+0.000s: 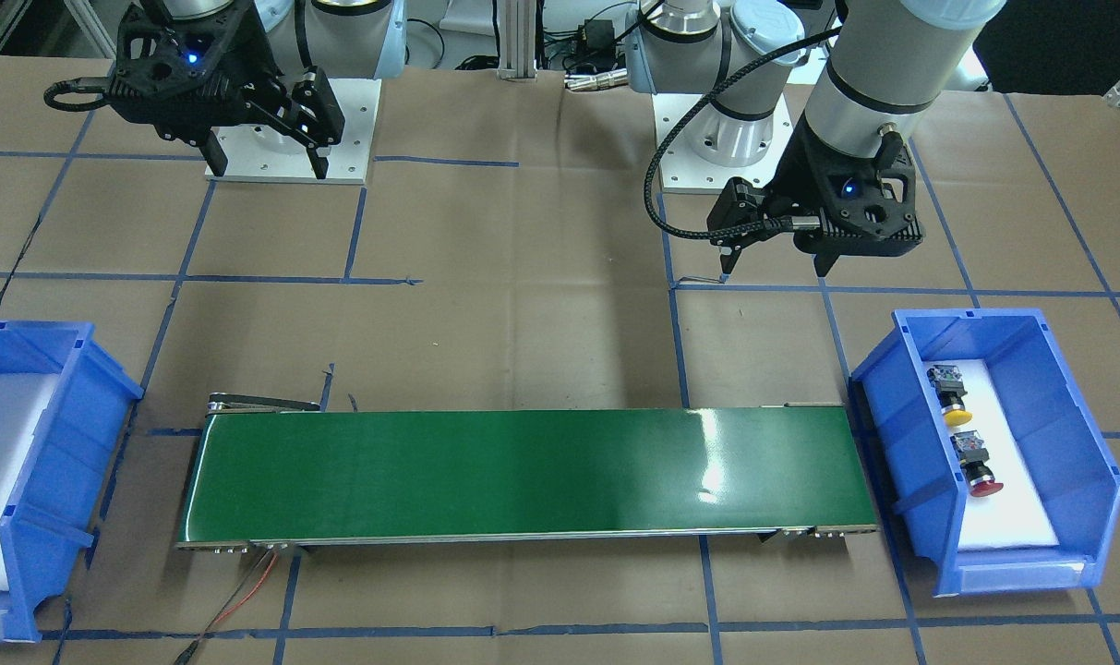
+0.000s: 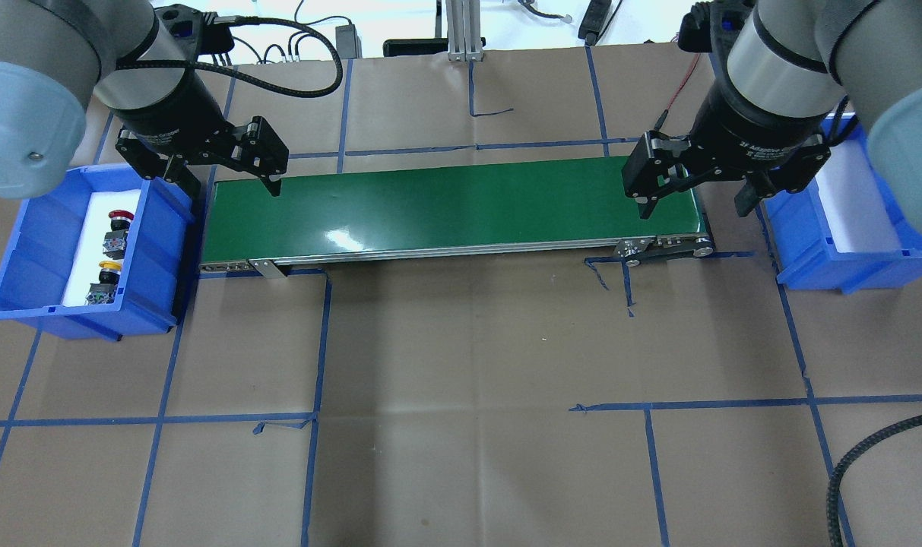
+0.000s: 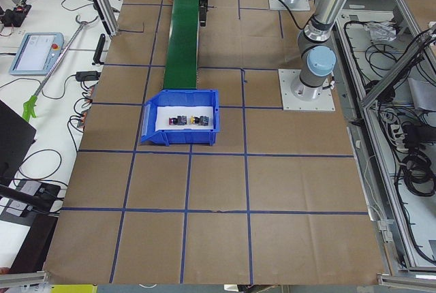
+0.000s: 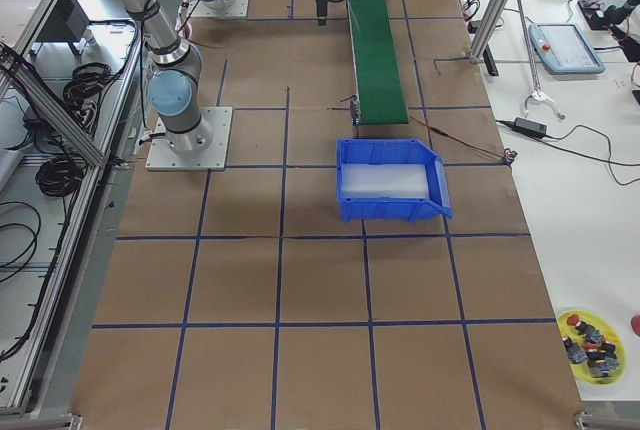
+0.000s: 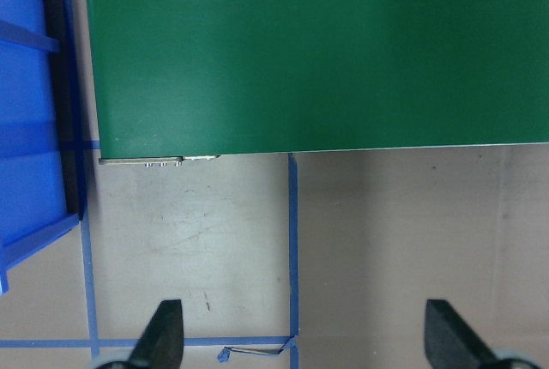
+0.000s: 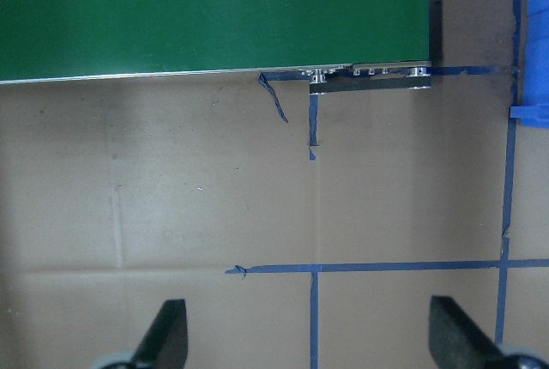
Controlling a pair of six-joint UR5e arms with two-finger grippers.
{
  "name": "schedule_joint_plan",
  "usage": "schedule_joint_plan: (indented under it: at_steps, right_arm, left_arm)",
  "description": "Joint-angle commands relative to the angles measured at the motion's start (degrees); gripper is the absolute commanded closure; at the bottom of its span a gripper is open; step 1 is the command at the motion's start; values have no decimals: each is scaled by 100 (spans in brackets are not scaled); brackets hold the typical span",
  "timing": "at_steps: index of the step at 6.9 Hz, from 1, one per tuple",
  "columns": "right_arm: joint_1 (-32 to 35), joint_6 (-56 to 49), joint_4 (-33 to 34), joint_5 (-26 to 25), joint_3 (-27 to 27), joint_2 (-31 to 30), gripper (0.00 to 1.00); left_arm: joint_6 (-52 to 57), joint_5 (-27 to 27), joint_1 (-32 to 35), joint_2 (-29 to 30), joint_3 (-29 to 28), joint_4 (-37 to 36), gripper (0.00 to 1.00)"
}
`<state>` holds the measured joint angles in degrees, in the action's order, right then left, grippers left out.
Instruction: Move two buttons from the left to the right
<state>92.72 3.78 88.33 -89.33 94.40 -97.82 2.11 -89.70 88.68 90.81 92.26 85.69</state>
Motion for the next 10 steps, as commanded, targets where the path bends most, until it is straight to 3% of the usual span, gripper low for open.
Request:
schedule_joint_plan:
  at_steps: [1, 10]
  right_arm:
    - [0, 0, 0, 3, 0, 9, 0]
    - [0, -53, 0, 12, 44, 26, 0]
  left_arm:
    - [0, 5, 0, -1, 3, 0, 0]
    - [-97, -21, -9, -28, 56, 70, 0]
